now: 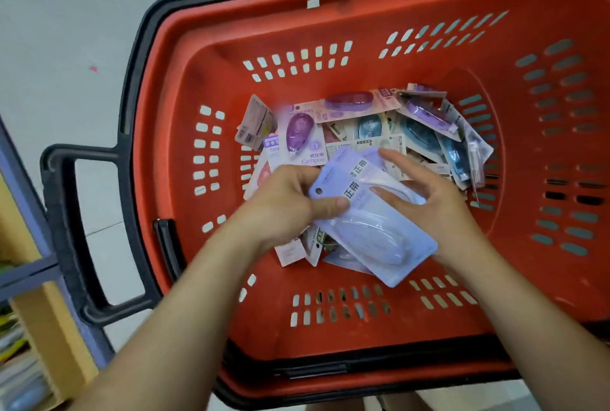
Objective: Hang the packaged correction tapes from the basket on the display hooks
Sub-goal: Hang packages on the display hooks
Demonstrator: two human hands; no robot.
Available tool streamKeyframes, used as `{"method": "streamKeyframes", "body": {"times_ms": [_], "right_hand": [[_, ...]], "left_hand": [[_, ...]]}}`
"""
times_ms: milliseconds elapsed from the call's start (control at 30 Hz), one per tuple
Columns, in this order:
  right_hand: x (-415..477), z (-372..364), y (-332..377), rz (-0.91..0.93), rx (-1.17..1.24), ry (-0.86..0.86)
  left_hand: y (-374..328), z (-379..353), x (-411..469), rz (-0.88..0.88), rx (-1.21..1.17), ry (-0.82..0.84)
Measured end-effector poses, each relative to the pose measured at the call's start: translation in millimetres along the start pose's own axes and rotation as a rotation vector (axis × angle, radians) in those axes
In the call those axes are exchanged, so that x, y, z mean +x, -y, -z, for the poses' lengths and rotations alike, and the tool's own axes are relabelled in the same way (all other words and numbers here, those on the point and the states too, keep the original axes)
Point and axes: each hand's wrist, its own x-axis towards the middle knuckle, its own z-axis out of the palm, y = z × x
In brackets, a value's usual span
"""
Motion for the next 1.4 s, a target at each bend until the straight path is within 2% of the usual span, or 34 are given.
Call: {"method": "streamKeyframes", "body": {"times_ms": [100,200,233,300,367,467,533,600,767,967,1100,1167,1267,1400], "right_hand": [[-3.6,1.3,6.2,-0.058,0.072,0.119],[-4.1,7.4,7.5,-0.180,0.212,0.184],[-3.5,9.4,9.1,-0.182,0.207,0.234],[-1.1,11.7,10.0,-0.122,-0.015,0.310],[0.5,11.3,11.2,-0.090,-0.132,0.300],[2.2,13.4,5.2,-0.090,-0.082,0.206],[0.7,18.1,-0.6,-0.090,-0.081,0.132],[-2.2,22.8,-5.4,-0.090,-0.063,0.058],[-10.2,24.2,-8.7,-0.069,-0.041,0.038],[-19.3,28.9,-9.4,-0.070,-0.035,-0.014],[-35.0,28.5,4.7,-0.017,-0.020,-0.027],[-44.2,29.8,16.9,0.037,-0.005,-0.017],[-60.4,34.9,43.5,0.096,0.027,-0.012],[-91.3,48.1,92.7,0.164,0.127,-0.039]], "left_hand": [[7.8,-21.8,12.2,0.040,-0.069,-0.073],[9.4,-30.3,20.8,0.026,-0.023,-0.166],[8.5,-32.5,22.2,0.019,-0.015,-0.193],[7.7,-37.7,25.4,0.019,-0.042,-0.246],[9.3,-41.7,29.7,0.030,-0.104,-0.290],[15.8,-38.0,36.6,0.040,-0.221,-0.462],[27.0,-25.9,44.2,0.094,0.005,-0.691],[39.7,-17.5,51.2,0.201,0.251,-0.791],[43.0,-22.7,68.9,0.314,0.172,-0.737],[41.8,-10.7,49.7,0.289,-0.188,-0.708],[22.8,-22.7,-15.7,0.220,-0.591,-0.460],[6.8,-31.7,-47.7,0.146,-0.711,-0.315],[-24.1,-46.3,-85.2,0.033,-0.771,-0.246],[-70.0,-62.6,-129.4,-0.043,-0.642,-0.241]]}}
